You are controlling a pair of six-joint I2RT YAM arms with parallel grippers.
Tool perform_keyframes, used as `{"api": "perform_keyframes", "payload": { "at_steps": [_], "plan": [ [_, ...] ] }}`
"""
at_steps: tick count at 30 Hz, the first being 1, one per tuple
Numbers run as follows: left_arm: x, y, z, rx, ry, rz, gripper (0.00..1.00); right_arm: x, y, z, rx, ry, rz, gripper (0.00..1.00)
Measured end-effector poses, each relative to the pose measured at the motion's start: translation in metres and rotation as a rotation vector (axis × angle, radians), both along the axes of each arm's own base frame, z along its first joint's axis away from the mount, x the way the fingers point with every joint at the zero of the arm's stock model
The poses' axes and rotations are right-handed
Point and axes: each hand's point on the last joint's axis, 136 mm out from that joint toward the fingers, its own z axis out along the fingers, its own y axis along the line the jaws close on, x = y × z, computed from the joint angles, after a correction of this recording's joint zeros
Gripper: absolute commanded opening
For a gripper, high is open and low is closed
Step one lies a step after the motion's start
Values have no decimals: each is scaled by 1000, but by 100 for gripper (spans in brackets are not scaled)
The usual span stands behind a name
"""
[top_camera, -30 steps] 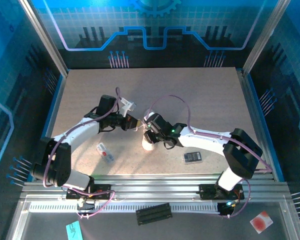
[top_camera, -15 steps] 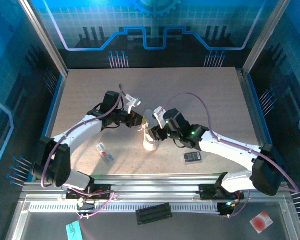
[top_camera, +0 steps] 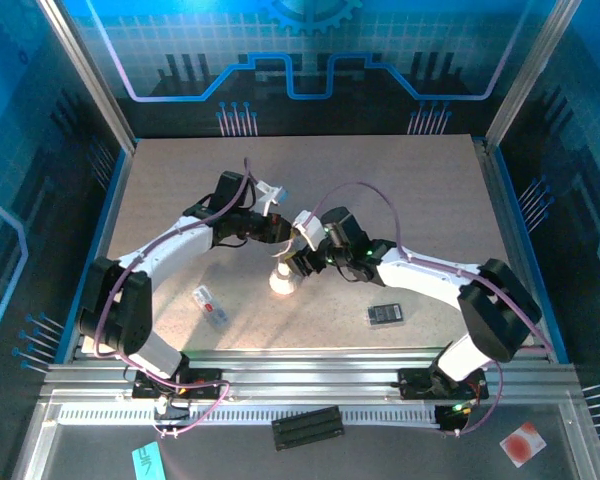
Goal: Tie the shoes
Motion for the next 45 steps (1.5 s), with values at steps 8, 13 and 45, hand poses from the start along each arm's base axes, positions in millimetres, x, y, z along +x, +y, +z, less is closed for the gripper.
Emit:
{"api": "perform_keyframes", "payload": {
  "at_steps": [8, 13, 45],
  "plan": [
    [-2, 0, -2, 8, 21, -4, 0, 18, 15, 4, 35, -37, -4, 64],
    [-2, -1, 2, -2, 31, -16, 0, 22, 19, 2, 68, -38, 36, 19],
    [-76, 47, -102, 176, 235, 278, 13, 27, 8, -2, 16, 65, 20, 0]
  ]
}}
